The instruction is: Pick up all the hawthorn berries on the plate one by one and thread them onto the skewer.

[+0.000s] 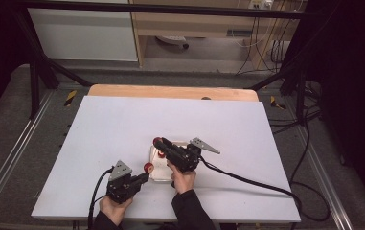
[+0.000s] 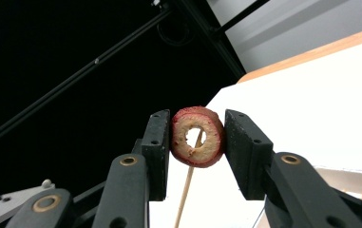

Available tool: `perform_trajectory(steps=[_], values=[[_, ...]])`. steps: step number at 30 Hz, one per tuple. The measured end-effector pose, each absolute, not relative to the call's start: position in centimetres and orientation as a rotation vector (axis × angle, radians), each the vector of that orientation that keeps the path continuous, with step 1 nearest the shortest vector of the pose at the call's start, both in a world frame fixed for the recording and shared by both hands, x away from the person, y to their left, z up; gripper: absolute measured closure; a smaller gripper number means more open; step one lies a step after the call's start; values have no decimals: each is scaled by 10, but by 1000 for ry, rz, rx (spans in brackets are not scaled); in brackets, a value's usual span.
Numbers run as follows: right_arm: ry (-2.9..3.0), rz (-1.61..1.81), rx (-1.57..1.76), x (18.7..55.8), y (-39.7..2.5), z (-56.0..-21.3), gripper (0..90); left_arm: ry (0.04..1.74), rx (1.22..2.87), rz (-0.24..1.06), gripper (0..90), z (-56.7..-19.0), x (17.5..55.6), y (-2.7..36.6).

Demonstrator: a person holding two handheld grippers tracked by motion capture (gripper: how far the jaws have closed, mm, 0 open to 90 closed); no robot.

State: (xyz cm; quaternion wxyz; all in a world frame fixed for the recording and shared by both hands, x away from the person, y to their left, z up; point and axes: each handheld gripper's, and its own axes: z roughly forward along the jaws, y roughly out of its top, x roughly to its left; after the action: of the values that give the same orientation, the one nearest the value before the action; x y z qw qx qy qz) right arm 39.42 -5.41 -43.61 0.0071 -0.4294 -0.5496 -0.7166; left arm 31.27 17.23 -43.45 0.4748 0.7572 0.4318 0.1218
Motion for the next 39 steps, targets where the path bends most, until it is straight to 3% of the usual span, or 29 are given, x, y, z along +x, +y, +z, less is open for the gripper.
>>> perform_trajectory(steps=[17, 39], values=[[-1627, -2316, -1382, 394, -54, -435, 630, 1095, 1683, 320, 887, -439, 305, 157], [-1760, -2214, -1353, 384, -48, -447, 627, 1133, 1698, 297, 884, -432, 329, 157]])
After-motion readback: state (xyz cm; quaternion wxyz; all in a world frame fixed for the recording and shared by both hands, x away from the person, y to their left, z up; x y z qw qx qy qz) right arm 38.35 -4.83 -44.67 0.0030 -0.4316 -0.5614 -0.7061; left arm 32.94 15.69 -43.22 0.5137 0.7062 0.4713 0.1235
